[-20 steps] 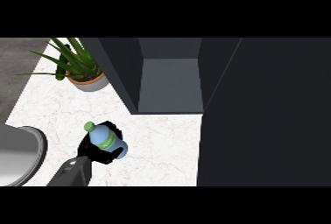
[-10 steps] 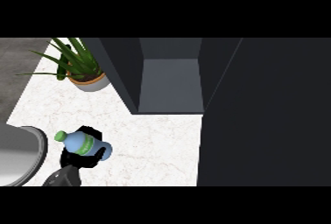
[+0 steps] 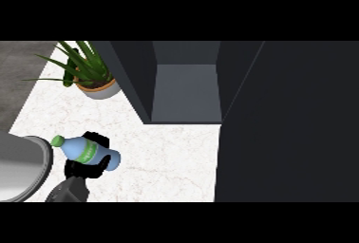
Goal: Pick up the bottled water, place it into the cabinet and close the cabinet
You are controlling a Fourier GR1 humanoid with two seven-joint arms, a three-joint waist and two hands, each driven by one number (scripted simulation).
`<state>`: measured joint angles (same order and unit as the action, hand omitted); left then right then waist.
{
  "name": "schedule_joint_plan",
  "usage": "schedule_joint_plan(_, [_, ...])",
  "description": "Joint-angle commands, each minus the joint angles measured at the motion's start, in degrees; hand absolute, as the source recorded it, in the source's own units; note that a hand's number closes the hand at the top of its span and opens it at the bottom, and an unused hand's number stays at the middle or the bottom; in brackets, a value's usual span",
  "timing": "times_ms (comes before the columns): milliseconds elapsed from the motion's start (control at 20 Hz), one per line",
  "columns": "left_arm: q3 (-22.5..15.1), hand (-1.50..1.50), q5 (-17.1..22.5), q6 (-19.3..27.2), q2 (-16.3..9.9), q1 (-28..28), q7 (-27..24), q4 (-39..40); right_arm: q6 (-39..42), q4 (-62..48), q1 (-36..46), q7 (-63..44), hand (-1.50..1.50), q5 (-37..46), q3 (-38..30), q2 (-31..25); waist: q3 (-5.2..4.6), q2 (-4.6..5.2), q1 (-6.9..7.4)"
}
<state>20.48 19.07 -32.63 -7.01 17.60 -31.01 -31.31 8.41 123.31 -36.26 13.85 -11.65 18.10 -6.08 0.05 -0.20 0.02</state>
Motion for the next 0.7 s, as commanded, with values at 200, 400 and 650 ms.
schedule_joint_plan(200, [-4.4,1.50,3.1,1.5,2.7,-7.9,9.1,-17.8,-1.8,4.2,-0.6,-3.0,-1.50,0.6,2.6,-0.1,-0.03,0.04,-0.05])
schedule_joint_plan(400, [-7.2,1.50,6.5,9.2,6.9,-8.2,21.2,-34.5,-3.3,-0.9,3.2,-2.2,-1.50,2.1,3.2,2.2,0.04,-0.12,0.60])
schedule_joint_plan(650, [-20.5,1.50,8.0,20.4,7.0,-10.5,20.1,-44.0,-0.7,-1.8,3.1,-0.6,-1.50,-2.4,-0.5,-0.1,0.01,-0.04,0.07])
